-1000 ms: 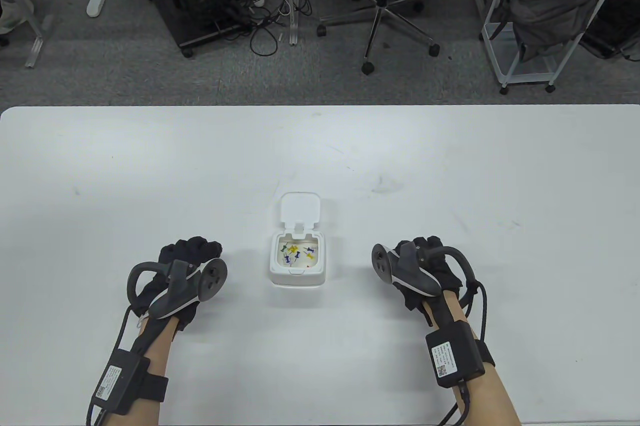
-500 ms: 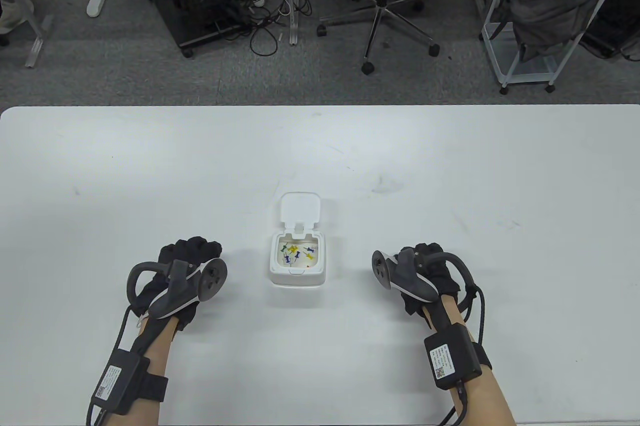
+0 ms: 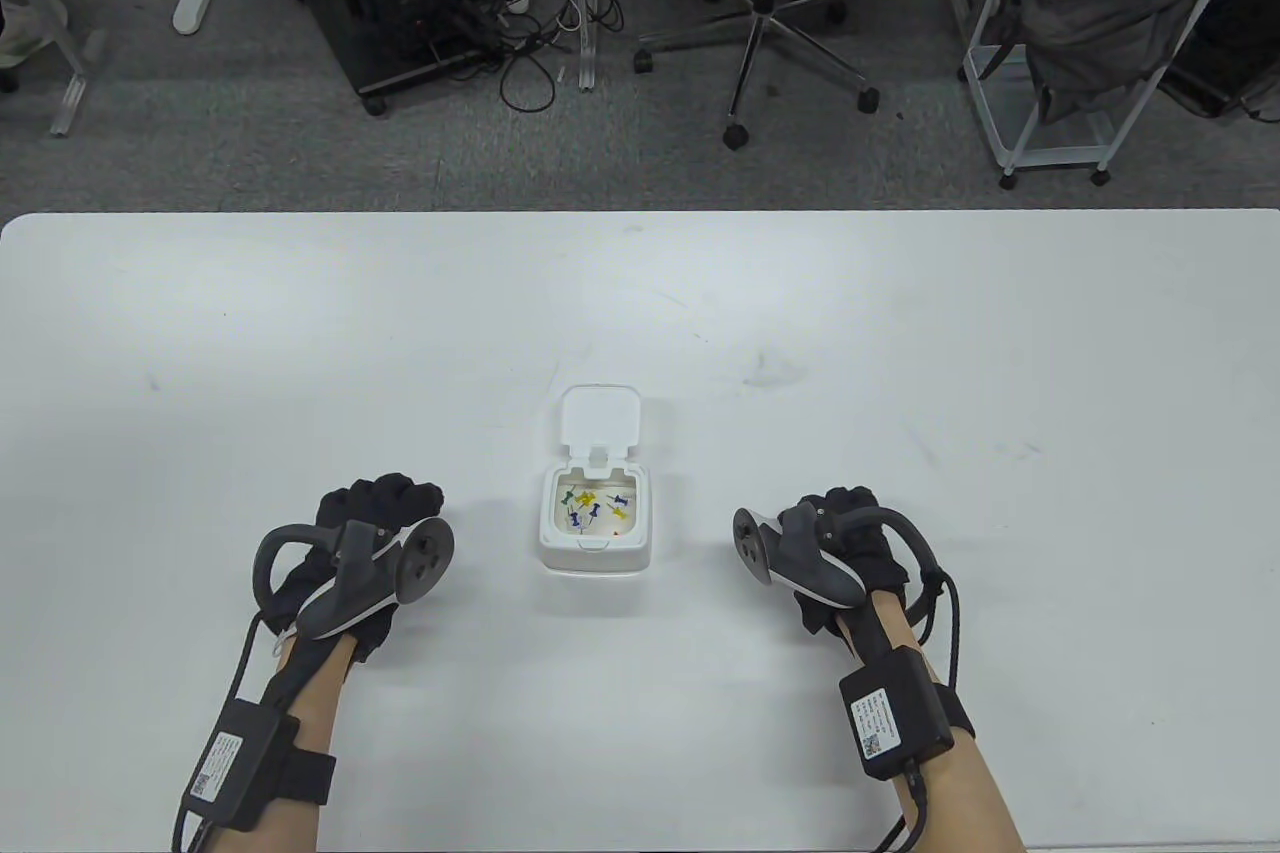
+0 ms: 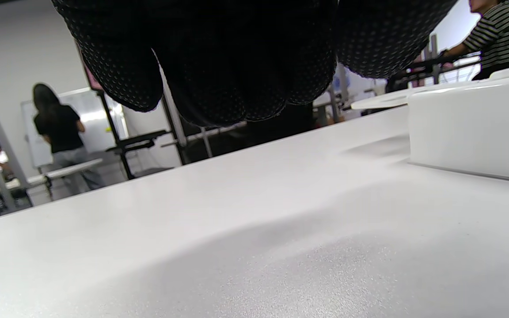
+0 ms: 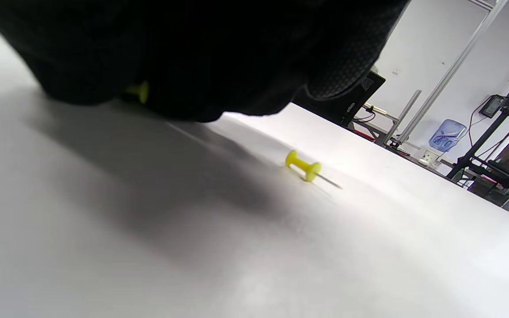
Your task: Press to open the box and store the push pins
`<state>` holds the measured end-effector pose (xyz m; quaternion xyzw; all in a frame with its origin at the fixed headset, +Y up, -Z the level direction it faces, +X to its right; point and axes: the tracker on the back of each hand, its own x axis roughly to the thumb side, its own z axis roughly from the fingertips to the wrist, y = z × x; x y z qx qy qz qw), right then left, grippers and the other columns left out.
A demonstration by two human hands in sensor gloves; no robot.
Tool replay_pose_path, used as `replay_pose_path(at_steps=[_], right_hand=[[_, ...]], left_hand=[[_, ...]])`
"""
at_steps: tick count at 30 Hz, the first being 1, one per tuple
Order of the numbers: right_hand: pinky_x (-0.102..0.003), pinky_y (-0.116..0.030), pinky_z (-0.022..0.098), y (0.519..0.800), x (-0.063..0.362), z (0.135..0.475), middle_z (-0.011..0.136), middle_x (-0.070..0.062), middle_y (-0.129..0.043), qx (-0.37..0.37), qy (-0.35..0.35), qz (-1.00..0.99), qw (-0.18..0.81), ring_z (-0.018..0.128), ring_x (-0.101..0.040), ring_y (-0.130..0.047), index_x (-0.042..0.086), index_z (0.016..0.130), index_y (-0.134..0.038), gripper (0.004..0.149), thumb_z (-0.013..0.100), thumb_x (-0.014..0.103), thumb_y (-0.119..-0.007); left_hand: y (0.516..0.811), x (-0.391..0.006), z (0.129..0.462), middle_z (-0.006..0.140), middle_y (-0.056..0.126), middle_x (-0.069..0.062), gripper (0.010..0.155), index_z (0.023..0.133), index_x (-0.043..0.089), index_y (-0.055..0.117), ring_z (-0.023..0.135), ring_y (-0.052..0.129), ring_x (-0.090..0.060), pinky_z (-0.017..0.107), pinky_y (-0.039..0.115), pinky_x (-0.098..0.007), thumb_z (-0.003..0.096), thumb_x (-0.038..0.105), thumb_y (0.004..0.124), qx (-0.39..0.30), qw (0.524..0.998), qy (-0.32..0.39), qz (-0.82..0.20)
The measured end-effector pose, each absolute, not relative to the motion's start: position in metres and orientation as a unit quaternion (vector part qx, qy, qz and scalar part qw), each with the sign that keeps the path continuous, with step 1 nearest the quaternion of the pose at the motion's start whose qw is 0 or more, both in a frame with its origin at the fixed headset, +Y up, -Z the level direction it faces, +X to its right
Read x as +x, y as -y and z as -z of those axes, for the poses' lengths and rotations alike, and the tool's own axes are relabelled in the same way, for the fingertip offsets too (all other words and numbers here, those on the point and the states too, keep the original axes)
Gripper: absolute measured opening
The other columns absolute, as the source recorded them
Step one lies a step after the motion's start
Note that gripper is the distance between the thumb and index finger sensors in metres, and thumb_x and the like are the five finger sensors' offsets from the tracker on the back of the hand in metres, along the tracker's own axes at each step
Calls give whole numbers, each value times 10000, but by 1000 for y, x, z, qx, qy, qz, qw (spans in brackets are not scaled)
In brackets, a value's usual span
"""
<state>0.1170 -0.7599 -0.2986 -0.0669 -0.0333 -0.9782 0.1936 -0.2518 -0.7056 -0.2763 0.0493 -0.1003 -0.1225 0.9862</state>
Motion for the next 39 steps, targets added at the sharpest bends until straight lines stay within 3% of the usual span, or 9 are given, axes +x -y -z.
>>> replay_pose_path(at_steps=[11,19,32,39], right_hand=[[-531,-713,722,728,98,310,748,130,-932,-72,6,986,152,691,-185,-944,378,723,-780,417,322,492,-802],[-536,-710,721,702,56,319,761,128,-924,-102,-23,988,114,706,-189,-938,378,731,-775,417,331,491,-801],[-538,-704,725,692,-15,330,777,130,-913,-143,-28,984,99,725,-191,-928,381,739,-769,415,339,489,-799],[-538,-702,727,696,-34,333,782,131,-912,-155,-25,983,100,731,-189,-927,387,739,-768,413,340,489,-798]], left_hand=[[705,-252,276,1006,840,65,505,974,346,742,830,942,-187,736,782,-485,503,522,695,52,986,100,123],[705,-252,276,1007,840,65,505,974,346,743,830,943,-186,736,783,-485,503,522,694,53,986,101,123],[705,-253,277,1008,837,66,505,976,347,740,831,942,-187,738,780,-485,505,524,688,59,986,102,121],[705,-254,277,1008,837,66,507,977,345,739,832,941,-189,738,779,-486,506,523,688,60,986,102,118]])
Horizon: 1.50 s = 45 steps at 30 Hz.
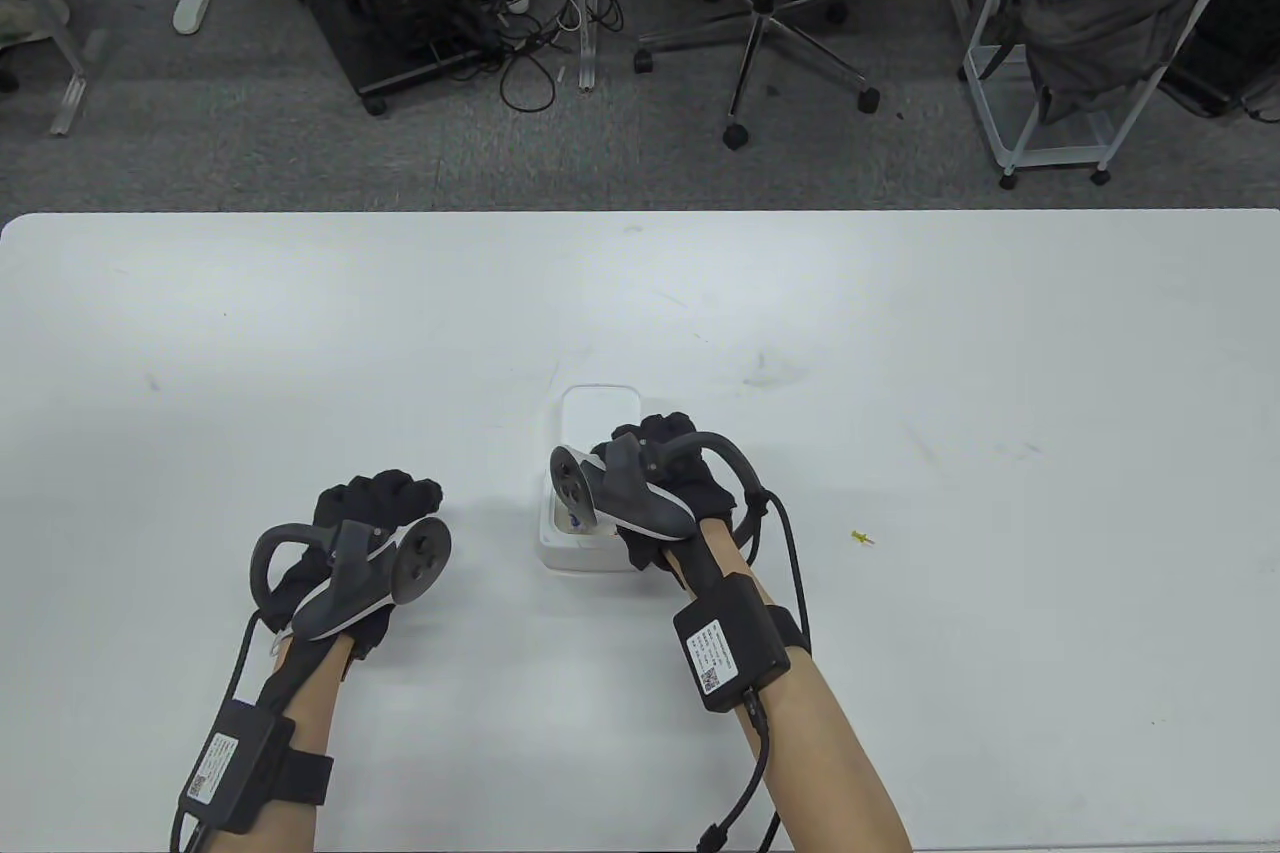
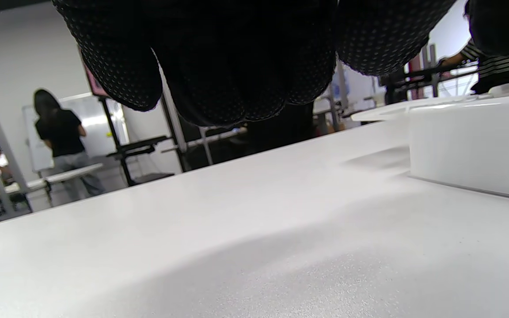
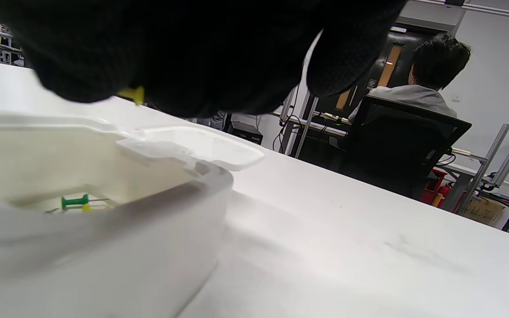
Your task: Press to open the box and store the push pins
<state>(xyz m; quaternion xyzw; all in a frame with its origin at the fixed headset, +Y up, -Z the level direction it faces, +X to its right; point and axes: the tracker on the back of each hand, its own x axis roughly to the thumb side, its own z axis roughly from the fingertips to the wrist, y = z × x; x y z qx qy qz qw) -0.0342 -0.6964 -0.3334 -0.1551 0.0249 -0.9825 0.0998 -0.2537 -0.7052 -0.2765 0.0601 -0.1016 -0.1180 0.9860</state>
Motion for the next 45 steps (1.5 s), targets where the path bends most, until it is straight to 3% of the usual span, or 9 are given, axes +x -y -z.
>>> replay_pose_path(at_steps=[13,20,32,45], right_hand=[[-540,-699,731,696,-22,333,824,130,-896,-148,-16,984,97,761,-188,-916,385,774,-755,474,322,522,-797],[-544,-692,736,688,35,336,837,126,-890,-89,-5,993,80,776,-193,-908,389,782,-754,480,323,522,-797],[-549,-689,739,713,145,331,836,128,-897,21,30,995,94,780,-194,-910,387,782,-762,485,317,521,-803],[-538,-702,737,750,183,315,820,119,-923,58,65,991,103,756,-187,-937,383,787,-761,486,321,511,-811]], left_hand=[[705,-254,276,1007,839,65,508,978,344,737,831,941,-188,738,780,-486,505,523,689,59,986,101,120],[705,-255,276,1007,839,64,506,976,345,740,831,941,-188,737,781,-486,506,524,688,58,986,99,119],[704,-257,278,1009,837,65,506,977,346,740,831,941,-189,738,779,-486,506,524,686,55,986,94,123],[705,-258,278,1007,839,65,505,976,346,741,829,943,-188,738,781,-485,506,524,687,50,987,93,122]])
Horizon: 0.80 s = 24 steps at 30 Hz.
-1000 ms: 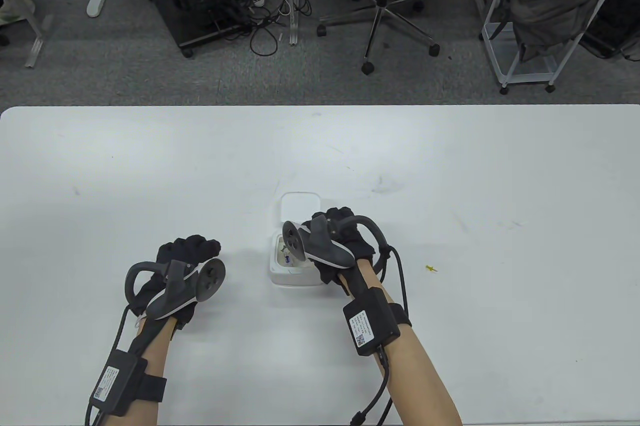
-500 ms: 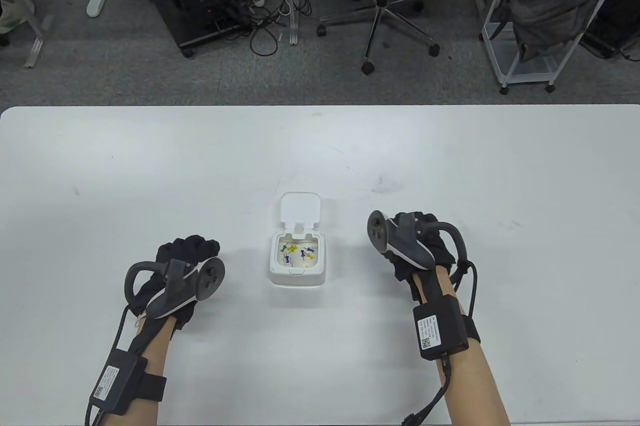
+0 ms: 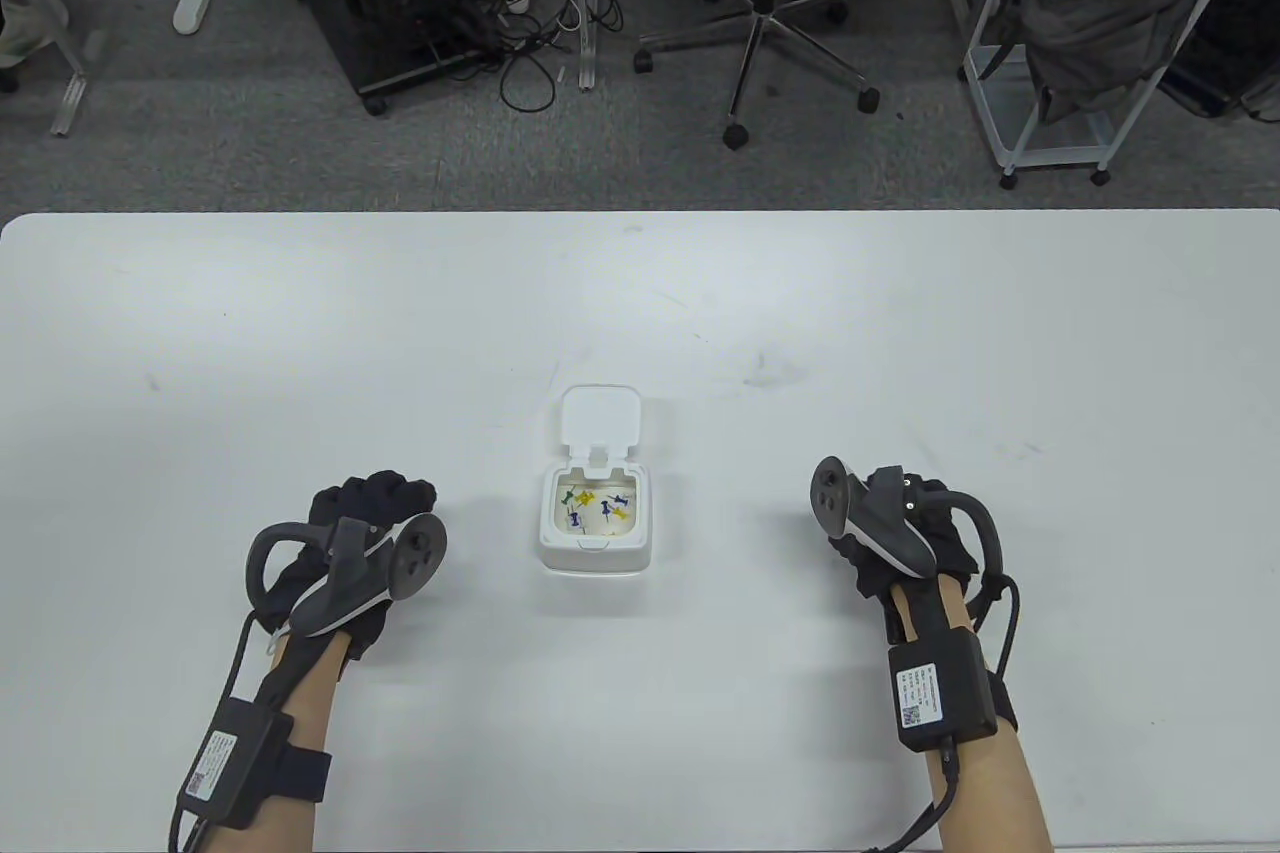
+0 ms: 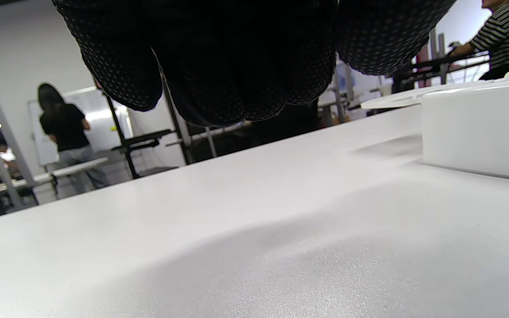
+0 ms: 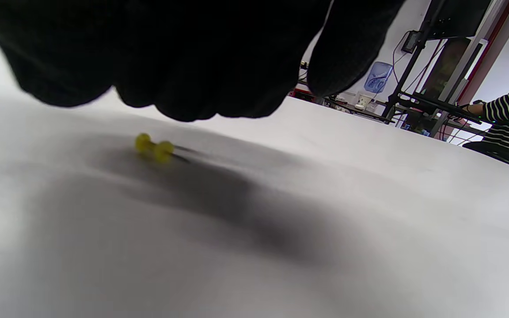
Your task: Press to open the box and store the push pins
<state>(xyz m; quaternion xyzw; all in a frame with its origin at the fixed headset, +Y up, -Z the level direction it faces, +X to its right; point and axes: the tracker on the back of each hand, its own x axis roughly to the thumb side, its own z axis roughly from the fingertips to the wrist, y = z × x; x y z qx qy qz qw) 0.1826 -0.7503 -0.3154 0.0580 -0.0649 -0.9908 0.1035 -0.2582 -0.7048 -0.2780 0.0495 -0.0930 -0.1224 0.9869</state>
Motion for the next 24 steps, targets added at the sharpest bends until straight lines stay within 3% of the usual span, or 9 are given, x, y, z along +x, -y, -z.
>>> replay_pose_path(at_steps=[6,15,24], right_hand=[[-526,-722,729,758,185,314,793,126,-945,60,72,989,111,728,-176,-962,384,780,-766,477,320,487,-838],[-498,-787,689,766,180,312,699,128,-973,55,28,990,128,614,-154,-1004,376,731,-779,394,346,430,-839],[-504,-777,694,762,173,317,702,128,-970,43,38,992,112,606,-152,-1000,375,737,-773,393,352,428,-833]], left_hand=[[705,-258,278,1006,840,65,505,976,346,740,829,943,-189,738,780,-486,506,523,687,49,988,92,116],[704,-259,278,1007,840,66,504,975,346,741,830,942,-188,737,782,-486,505,522,691,55,987,92,121],[705,-259,278,1007,839,64,507,977,345,739,830,942,-188,739,780,-485,505,523,690,52,987,91,120]])
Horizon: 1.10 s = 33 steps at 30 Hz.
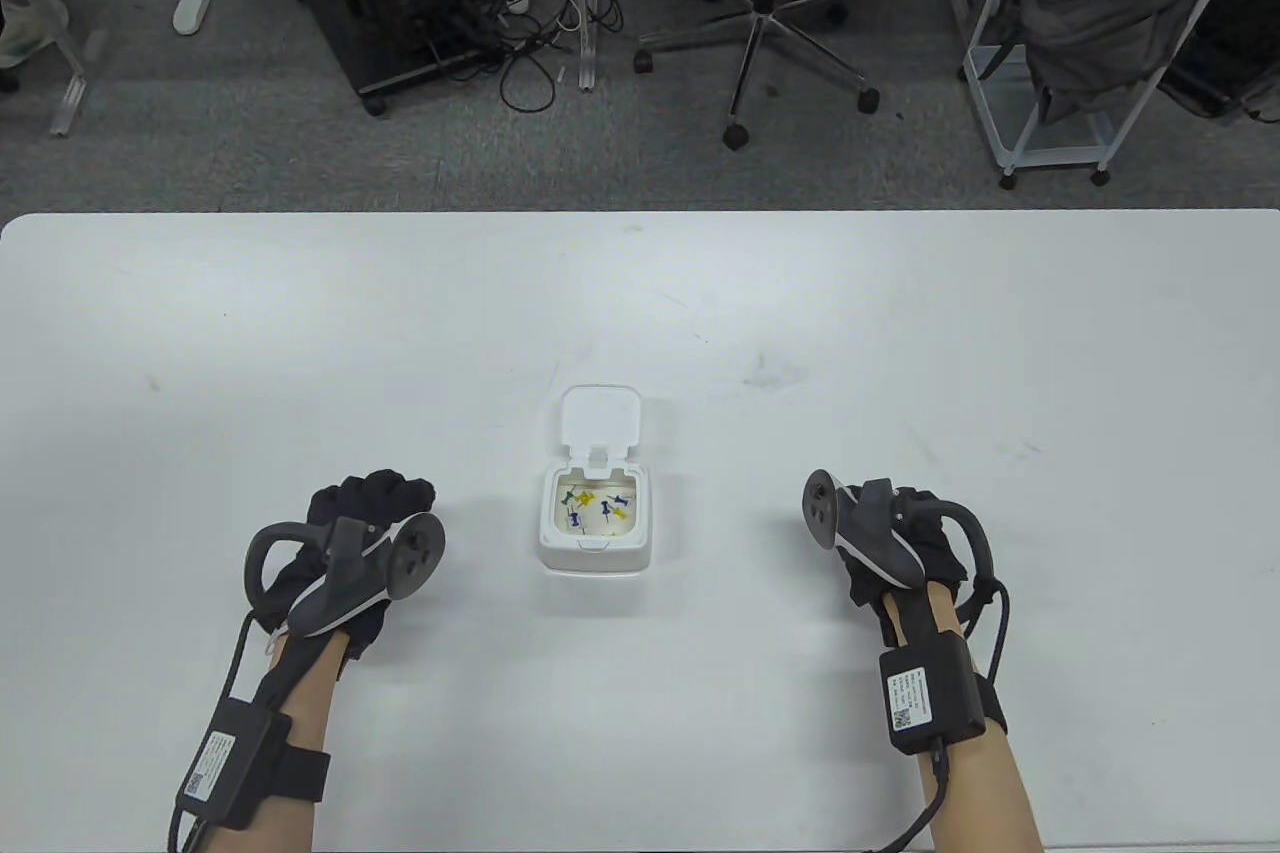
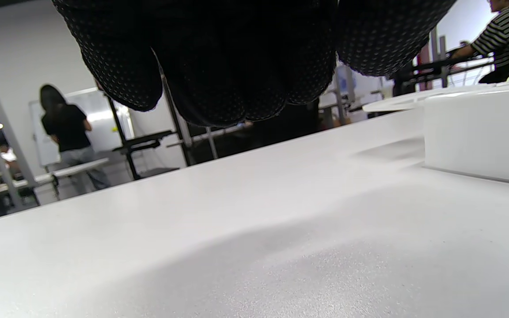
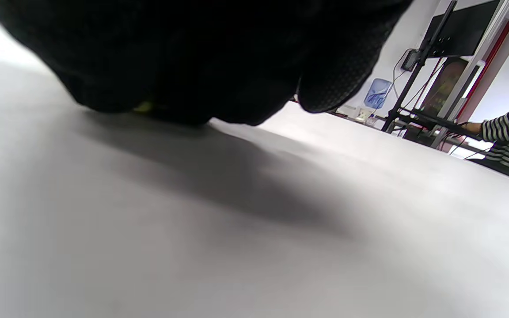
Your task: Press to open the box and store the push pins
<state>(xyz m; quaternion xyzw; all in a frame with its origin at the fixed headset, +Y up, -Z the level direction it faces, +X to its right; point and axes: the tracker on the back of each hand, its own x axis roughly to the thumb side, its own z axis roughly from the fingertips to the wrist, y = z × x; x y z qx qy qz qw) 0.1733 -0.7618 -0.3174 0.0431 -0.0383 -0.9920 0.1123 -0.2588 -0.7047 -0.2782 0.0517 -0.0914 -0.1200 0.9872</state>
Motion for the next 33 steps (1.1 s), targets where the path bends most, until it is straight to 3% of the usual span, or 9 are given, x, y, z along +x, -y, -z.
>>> replay_pose_path(at_steps=[6,11,20,33], right_hand=[[-505,-772,696,743,147,326,712,134,-963,9,17,994,107,608,-151,-1001,382,743,-764,403,349,434,-831],[-515,-765,692,719,116,334,721,126,-957,-9,11,999,39,615,-160,-994,375,750,-761,406,354,428,-832],[-514,-764,694,686,52,340,725,131,-952,-70,-20,996,45,623,-155,-991,382,750,-757,408,353,435,-830],[-512,-757,697,694,-15,332,739,134,-944,-142,-17,989,34,644,-159,-982,385,756,-752,403,362,431,-823]], left_hand=[[705,-259,278,1007,839,66,507,978,348,734,829,943,-187,738,781,-486,505,522,691,51,987,91,119],[705,-259,278,1008,839,66,510,979,344,738,830,942,-188,738,780,-486,505,524,688,50,988,91,119],[706,-258,278,1008,838,65,508,979,346,736,832,940,-188,738,780,-485,505,524,688,50,987,95,119],[706,-258,278,1007,839,66,507,978,346,738,830,942,-190,738,781,-486,506,525,687,53,987,96,118]])
